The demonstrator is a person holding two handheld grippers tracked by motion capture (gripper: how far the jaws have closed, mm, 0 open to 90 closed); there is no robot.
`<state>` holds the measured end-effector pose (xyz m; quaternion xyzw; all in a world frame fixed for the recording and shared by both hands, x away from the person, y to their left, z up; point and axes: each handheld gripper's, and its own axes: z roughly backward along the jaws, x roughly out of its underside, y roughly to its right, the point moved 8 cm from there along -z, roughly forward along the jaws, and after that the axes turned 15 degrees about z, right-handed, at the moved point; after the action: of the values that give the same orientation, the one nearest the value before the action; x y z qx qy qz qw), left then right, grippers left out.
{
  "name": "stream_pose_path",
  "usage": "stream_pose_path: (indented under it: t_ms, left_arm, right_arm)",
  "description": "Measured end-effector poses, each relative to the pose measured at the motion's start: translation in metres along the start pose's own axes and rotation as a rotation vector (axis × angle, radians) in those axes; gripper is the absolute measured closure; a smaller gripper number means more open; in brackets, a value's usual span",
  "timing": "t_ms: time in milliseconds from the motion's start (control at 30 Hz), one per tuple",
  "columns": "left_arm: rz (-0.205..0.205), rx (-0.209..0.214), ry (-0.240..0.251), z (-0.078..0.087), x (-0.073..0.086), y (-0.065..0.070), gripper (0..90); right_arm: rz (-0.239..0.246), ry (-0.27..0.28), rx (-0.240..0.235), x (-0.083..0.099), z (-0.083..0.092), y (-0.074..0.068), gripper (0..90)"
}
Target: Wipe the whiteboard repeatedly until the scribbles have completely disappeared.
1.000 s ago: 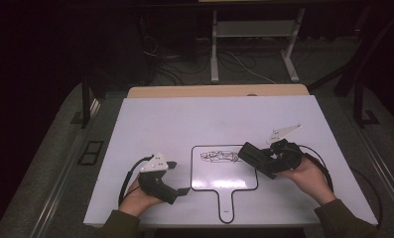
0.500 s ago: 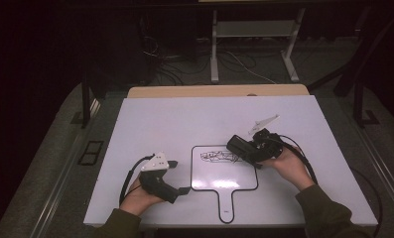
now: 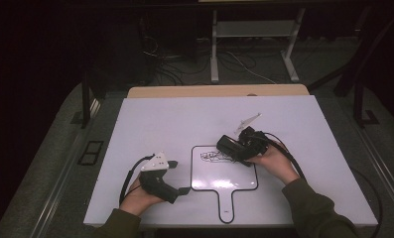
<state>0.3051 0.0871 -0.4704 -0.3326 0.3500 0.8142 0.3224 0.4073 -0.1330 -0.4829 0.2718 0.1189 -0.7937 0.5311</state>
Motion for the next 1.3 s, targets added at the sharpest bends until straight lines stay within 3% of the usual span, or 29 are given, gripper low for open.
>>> stream_pose_path:
  t_ms: [467, 1300]
  left_arm:
    - [0.001, -0.001, -0.003, -0.0001, 0.0005, -0.0006, 0.0]
    - [0.001, 0.001, -0.007, -0.0015, 0.0009, -0.0006, 0.0]
  right_arm:
    - [0.038, -0.046, 0.017, 0.0064, -0.0103, 0.0017, 38.9]
    - [0.063, -0.053, 0.022, 0.0021, -0.0119, -0.0062, 39.0]
